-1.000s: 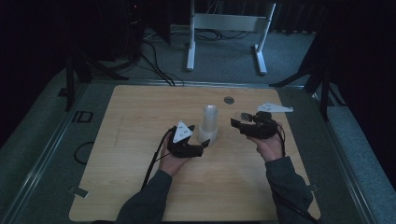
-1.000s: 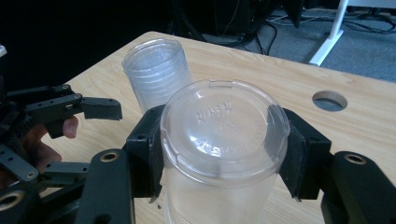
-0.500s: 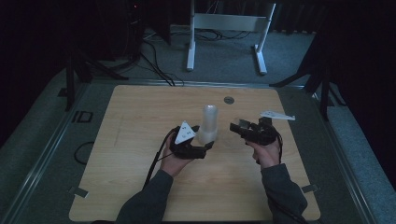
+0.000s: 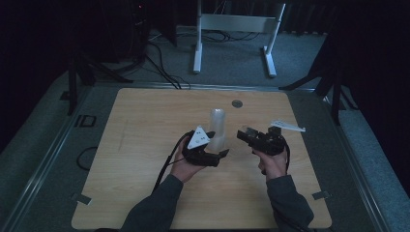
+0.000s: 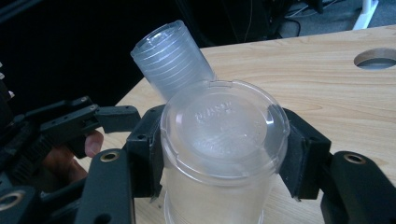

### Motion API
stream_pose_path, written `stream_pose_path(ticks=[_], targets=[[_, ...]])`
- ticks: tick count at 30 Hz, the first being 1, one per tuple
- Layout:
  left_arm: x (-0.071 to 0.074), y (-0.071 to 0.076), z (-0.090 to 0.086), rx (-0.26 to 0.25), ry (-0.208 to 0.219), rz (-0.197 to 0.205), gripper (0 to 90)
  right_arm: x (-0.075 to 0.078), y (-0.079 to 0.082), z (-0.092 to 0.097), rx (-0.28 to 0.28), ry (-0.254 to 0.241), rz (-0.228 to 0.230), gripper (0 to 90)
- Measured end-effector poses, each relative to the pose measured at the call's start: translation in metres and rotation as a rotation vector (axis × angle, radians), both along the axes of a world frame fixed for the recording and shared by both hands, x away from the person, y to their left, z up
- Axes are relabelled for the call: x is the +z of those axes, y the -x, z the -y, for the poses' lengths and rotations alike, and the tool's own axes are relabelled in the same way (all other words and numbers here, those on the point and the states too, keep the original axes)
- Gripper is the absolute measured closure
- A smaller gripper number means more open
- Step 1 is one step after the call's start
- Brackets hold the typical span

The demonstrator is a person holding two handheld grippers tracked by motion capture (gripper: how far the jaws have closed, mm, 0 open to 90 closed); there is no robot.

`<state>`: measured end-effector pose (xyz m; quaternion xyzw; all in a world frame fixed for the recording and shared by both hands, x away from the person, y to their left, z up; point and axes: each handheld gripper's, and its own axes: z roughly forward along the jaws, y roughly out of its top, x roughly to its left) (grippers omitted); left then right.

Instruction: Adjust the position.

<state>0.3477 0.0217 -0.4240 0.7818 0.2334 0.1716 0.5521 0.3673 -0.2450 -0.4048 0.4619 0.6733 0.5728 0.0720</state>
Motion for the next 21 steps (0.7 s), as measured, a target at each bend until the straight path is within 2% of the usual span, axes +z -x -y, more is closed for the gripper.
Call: stream_pose_path(ticks=[8,14,21], targets=[[-0.002,-0.002,0.010,-0.018,-0.029,-0.001,19.3,-0.012,0.006,-0.003,-0.016,-0.086,-0.012,41.2],[-0.007,-0.004,0.015,-0.029,-0.032,-0.022,17.7,-0.018,0.010,-0.005,-0.011,-0.139,-0.026,41.2],[-0.009,-0.006,0.020,-0.052,-0.023,-0.021,15.5,-0.022,0.011,-0.005,-0.001,-0.190,-0.039,41.2]])
